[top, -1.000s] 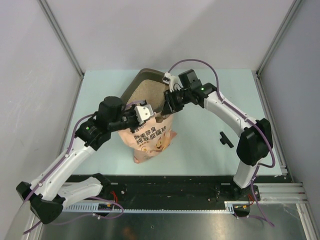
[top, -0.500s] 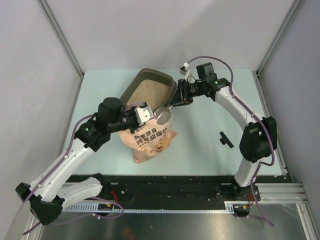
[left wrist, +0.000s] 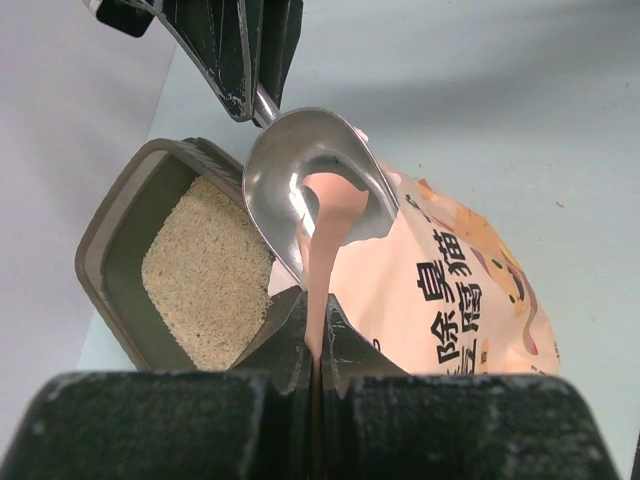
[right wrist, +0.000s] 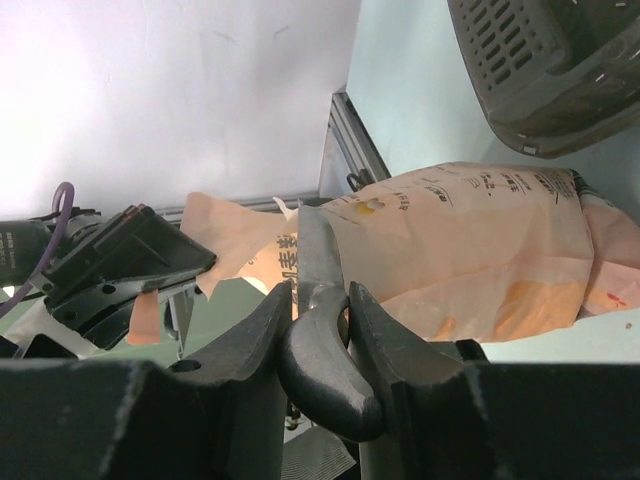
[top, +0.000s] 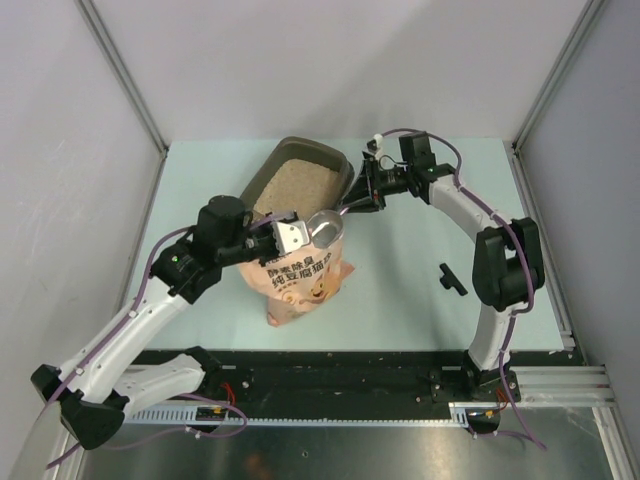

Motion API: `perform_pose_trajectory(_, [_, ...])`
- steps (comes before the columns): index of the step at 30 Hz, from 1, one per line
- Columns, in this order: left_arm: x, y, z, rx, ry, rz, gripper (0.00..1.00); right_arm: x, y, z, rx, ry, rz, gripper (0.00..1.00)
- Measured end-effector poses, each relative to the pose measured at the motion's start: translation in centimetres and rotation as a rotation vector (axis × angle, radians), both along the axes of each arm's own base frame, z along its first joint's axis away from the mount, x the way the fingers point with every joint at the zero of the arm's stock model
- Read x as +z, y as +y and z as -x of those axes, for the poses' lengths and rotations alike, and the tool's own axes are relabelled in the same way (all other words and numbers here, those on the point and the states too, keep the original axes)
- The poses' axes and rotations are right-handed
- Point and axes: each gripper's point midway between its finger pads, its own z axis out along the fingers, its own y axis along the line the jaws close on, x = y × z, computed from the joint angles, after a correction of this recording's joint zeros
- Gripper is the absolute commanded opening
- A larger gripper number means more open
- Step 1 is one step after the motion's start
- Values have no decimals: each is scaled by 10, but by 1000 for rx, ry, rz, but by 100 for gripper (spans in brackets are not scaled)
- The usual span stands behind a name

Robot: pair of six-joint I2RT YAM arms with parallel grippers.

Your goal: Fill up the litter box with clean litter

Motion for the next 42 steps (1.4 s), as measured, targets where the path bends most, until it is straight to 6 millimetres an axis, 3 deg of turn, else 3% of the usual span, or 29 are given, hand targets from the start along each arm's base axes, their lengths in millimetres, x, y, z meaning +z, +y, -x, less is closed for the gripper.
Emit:
perform_pose_trajectory(10, [-2,1,1,-24,-48,-18,0,1,-8,1,2,-7,-20,0])
perform_pose_trajectory(34, [-3,-4,8,-53,-36,15,0,36,-32,10,-67,-134,9,0])
perform_pose_trajectory(42, [-4,5,12,-30,-39,5,0,46,-58,-5,-132,-162,-4,0])
